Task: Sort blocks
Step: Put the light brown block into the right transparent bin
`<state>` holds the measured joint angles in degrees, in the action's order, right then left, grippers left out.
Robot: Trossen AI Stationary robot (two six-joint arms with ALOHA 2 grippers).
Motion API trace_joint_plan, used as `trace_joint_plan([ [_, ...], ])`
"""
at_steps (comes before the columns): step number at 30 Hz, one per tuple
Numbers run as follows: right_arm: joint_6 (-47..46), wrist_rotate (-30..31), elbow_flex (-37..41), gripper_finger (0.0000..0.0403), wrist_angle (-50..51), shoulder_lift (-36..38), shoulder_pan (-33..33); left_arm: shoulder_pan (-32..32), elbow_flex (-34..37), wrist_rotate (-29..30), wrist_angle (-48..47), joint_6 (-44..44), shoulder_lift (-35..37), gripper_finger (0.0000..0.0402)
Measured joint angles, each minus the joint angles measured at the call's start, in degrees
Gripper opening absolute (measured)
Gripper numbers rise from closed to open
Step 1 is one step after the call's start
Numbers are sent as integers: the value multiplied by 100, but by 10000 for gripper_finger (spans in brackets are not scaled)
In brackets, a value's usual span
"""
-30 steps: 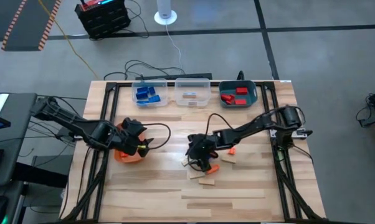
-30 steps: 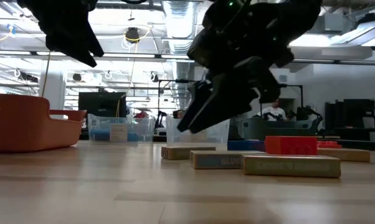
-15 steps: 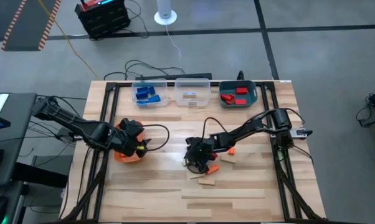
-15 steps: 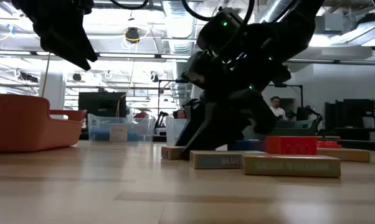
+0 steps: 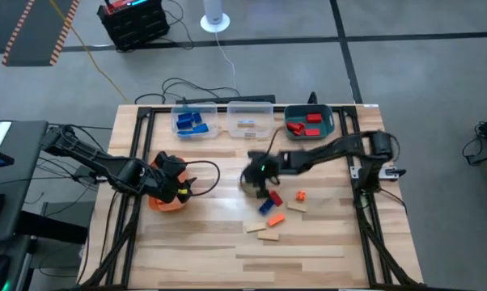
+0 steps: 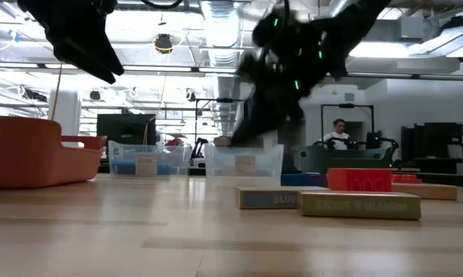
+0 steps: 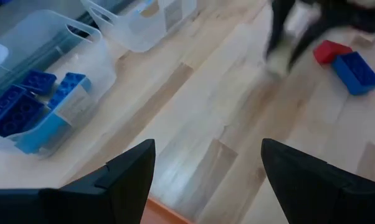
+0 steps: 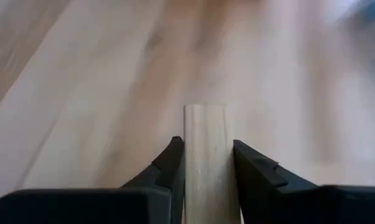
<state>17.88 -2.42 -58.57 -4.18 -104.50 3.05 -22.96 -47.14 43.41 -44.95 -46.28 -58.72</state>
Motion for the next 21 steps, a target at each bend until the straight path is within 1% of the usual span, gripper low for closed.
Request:
trace_joint_plan([
  [4, 110, 3, -17, 127, -190, 510, 788, 2, 57, 249, 0, 2, -61, 285],
  [6, 127, -42, -56, 127, -230, 559, 1208, 2, 57, 340, 11, 7, -127, 285],
  [8, 178, -214, -199, 127, -164, 554, 1568, 2, 57, 398, 62, 121, -182, 285],
  [11, 211, -398, -583, 127, -79, 282, 1887, 17, 57, 430, 221, 395, -244, 285],
  [15, 289, -438, -1335, 127, 432, -356, 2148, 17, 57, 471, 236, 510, -243, 285],
  [16, 322, -392, -1555, 127, 622, -518, 2203, 17, 57, 473, 220, 512, -243, 285],
  [18, 346, -107, -2013, 127, 813, -843, 2295, 17, 57, 482, 196, 515, -243, 285],
  [21, 295, 139, -2501, 127, 1069, -1232, 2447, 4, 57, 465, 183, 537, -240, 285],
])
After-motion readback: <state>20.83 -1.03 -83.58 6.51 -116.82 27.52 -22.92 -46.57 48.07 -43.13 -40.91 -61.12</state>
